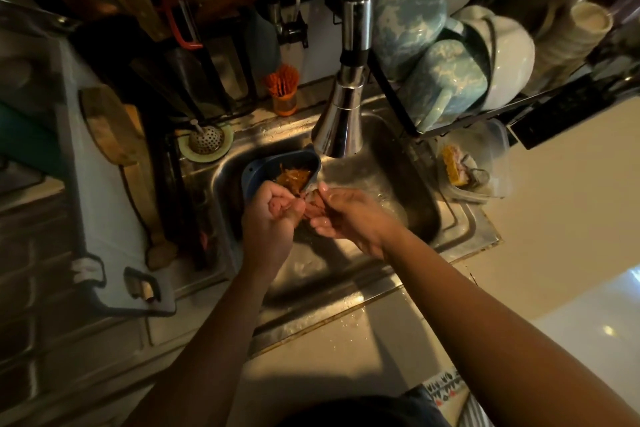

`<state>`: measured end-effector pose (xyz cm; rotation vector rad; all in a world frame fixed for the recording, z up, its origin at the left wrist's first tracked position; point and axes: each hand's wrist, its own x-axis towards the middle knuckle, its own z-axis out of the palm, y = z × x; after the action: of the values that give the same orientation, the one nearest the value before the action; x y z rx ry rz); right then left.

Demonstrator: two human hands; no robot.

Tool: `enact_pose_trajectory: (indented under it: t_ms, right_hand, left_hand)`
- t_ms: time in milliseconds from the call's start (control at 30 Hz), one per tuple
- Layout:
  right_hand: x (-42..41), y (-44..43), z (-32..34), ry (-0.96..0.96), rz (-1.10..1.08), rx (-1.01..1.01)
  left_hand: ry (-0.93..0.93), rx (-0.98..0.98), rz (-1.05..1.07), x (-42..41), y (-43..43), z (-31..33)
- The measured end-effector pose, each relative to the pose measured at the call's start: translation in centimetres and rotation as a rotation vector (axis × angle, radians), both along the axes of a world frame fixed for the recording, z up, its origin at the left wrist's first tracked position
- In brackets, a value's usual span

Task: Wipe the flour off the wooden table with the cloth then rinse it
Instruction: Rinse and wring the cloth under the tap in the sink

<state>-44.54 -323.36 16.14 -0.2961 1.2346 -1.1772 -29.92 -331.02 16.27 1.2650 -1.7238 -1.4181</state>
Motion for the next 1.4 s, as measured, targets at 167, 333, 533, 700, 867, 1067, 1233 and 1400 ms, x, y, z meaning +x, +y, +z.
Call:
enact_pose_trajectory:
  t_ms: [167, 333, 533, 700, 867, 1067, 1233, 1400]
  right_hand:
    - [0.4, -1.0, -0.6, 0.339, 0.104, -0.013]
    - [1.1, -1.7, -1.2, 0.542, 0.082, -0.012]
    - [1.5, -1.7, -1.2, 0.704, 0.043, -0.092]
    - [1.9, -1.5, -2.4, 1.012, -0.012, -0.221]
    - [1.6, -1.6, -2.1, 0.951, -0.016, -0.249]
    - [1.4, -1.0, -1.3, 0.717, 0.112, -0.171]
    - [1.4, -1.2, -1.0, 1.09, 0.14, -0.212]
    - [0.6, 0.8, 0.9, 0.916, 0.031, -0.201]
  left_hand:
    - [-0.049, 0.046, -0.063, 0.6, 0.1, -0.8]
    - [-0.024, 0.14, -0.144, 1.4, -0.3, -1.5]
    - [0.053, 0.206, -0.058, 1.6, -0.1, -1.2]
    - [0.123, 0.292, 0.05, 1.0, 0.8, -1.1]
    - [0.151, 0.292, 0.088, 0.8, 0.3, -0.3]
    - [0.143, 0.32, 0.168, 1.1, 0.2, -0.6]
    - [0.237, 0.462, 0.186, 0.1, 1.0, -0.8]
    - [0.256, 0.412, 0.109, -0.3, 1.6, 1.8]
